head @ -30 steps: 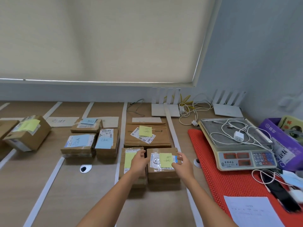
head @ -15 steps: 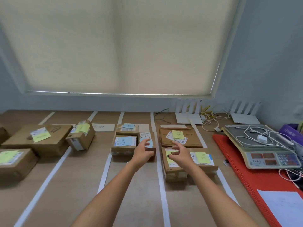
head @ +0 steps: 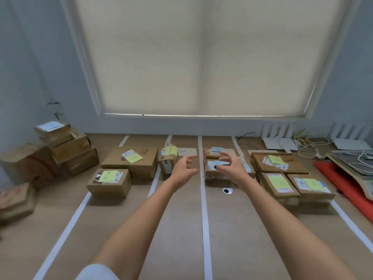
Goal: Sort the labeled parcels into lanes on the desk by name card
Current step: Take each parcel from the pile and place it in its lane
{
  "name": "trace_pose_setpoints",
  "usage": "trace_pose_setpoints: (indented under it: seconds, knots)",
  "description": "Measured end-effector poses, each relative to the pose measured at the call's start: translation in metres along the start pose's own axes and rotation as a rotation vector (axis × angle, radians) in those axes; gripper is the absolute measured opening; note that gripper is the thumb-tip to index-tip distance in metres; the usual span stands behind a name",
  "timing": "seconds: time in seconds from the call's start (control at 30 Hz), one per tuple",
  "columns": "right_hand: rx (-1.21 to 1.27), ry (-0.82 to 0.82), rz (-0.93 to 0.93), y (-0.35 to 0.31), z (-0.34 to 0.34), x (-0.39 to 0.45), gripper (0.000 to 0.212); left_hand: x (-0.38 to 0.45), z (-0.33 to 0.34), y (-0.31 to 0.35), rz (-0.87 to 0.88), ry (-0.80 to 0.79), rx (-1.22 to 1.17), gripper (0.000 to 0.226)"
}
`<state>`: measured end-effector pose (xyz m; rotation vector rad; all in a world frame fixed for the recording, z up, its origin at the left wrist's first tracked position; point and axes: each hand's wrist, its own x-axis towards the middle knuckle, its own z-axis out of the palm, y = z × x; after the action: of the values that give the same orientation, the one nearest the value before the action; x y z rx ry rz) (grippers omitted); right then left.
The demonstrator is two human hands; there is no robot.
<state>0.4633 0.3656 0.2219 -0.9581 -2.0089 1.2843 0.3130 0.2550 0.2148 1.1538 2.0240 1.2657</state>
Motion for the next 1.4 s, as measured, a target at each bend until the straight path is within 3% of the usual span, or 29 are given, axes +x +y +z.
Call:
trace_pose_setpoints:
  seconds: [0.2,0.43,0.93,1.2,1.4]
  knots:
    - [-0.017,-0.042,-0.033,-0.028,0.07,-0.002,0.055,-0.016,-0.041,-0.028,-0.06,0.004,-0.035,0.056]
    - [-0.02,-0.089,0.069,-0.039,0.168,-0.015,0.054,-0.027,-0.116,-0.09,-0.096,-0.001,-0.102,0.054]
    - [0.041,-0.047,0.161,-0.145,0.46,-0.019,0.047,-0.036,-0.397,-0.237,-0.137,-0.036,-0.115,0.052]
    - [0.083,-0.057,0.197,-0.182,0.537,-0.027,0.044,-0.059,-0.465,-0.278,-0.142,-0.031,-0.089,0.049]
    - [0.074,-0.157,0.197,-0.2,0.595,-0.022,0.045,-0.07,-0.521,-0.313,-0.21,0.048,-0.059,0.051]
